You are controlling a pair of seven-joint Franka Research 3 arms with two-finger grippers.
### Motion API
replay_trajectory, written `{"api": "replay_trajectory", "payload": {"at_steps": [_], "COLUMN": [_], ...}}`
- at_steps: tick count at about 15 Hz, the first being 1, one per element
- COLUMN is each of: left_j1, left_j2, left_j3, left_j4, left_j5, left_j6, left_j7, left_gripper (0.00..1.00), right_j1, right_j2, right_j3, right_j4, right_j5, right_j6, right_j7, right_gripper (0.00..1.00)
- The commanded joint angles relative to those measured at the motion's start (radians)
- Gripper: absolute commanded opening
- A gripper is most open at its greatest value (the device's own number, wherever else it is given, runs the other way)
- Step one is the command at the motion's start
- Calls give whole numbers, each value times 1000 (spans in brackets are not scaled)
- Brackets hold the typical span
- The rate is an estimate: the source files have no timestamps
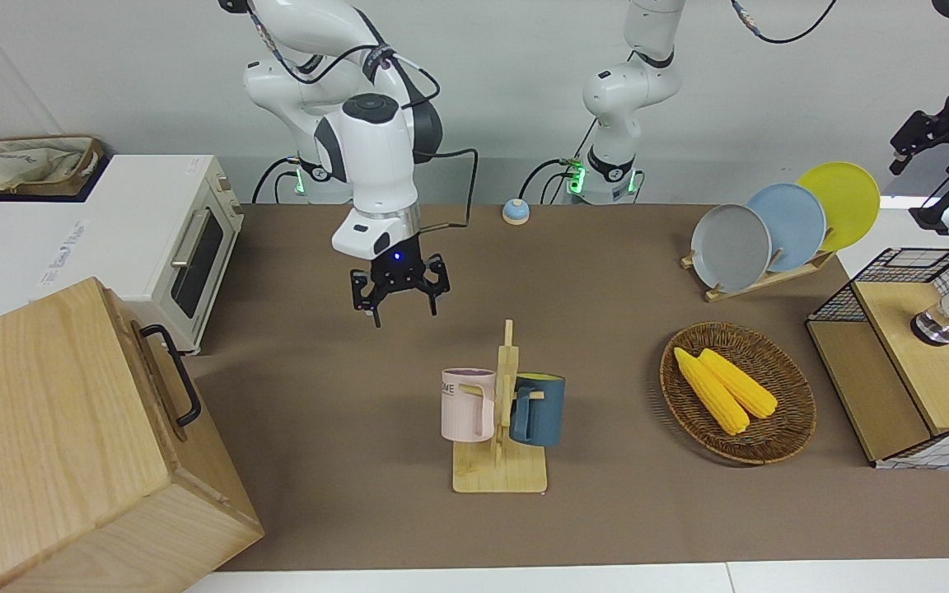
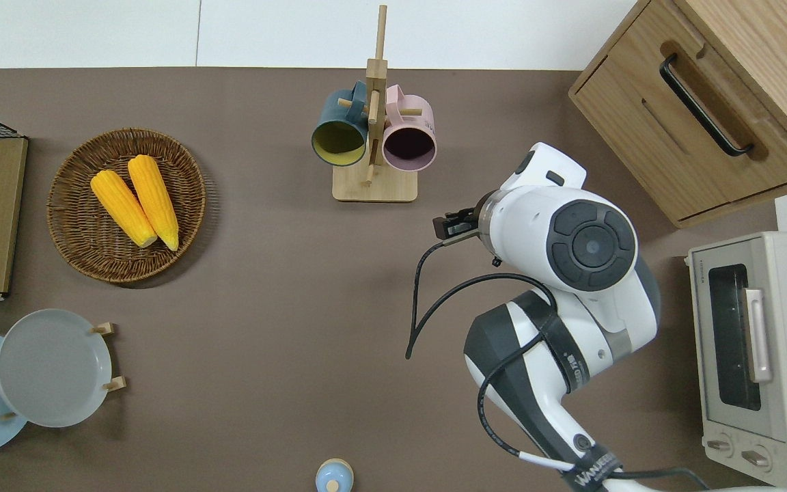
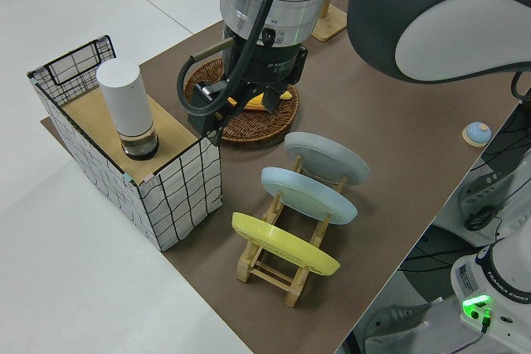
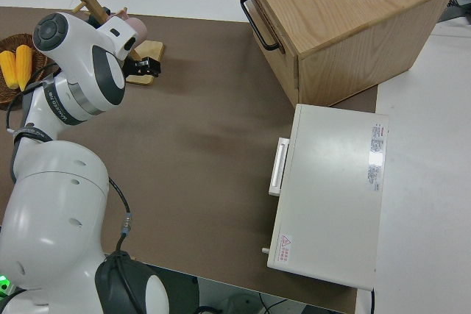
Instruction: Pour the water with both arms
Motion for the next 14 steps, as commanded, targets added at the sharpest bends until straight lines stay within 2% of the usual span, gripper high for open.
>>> {"api": "replay_trajectory", "payload": {"at_steps": [1, 2, 3, 6, 7, 8, 10, 14], "left_j1": [7, 7, -7, -145, -212, -231, -233, -249], "left_j2": [41, 47, 58, 69, 91, 107, 136, 196], "left_j3": [6, 9, 35, 207, 286, 314, 316, 306], "left_j4": [21, 19, 18, 7, 7, 3, -28, -56], "left_j5": [-8, -17, -40, -110, -165, -223, -365, -498], "left_j6": [83, 125, 168, 254, 298, 345, 437, 568], "left_j7": [3, -3, -6, -20, -17, -17, -12, -8], "left_gripper": [995, 995, 995, 995, 995, 995, 995, 995], "right_j1": [31, 55, 69, 71, 69, 68, 66, 68], "right_j2": [124, 180, 204, 231, 255, 283, 313, 332], "right_j3": [5, 3, -3, -10, -10, -10, -10, -18], "right_j4": [155, 229, 257, 266, 295, 330, 375, 386], "right_j5": [-90, -110, -141, -169, -190, -222, -235, -236], "right_j6": [42, 42, 48, 100, 112, 114, 117, 161], "right_j7": [22, 22, 22, 20, 17, 5, -26, -31], "right_gripper": [944, 931, 931, 923, 904, 883, 847, 678]}}
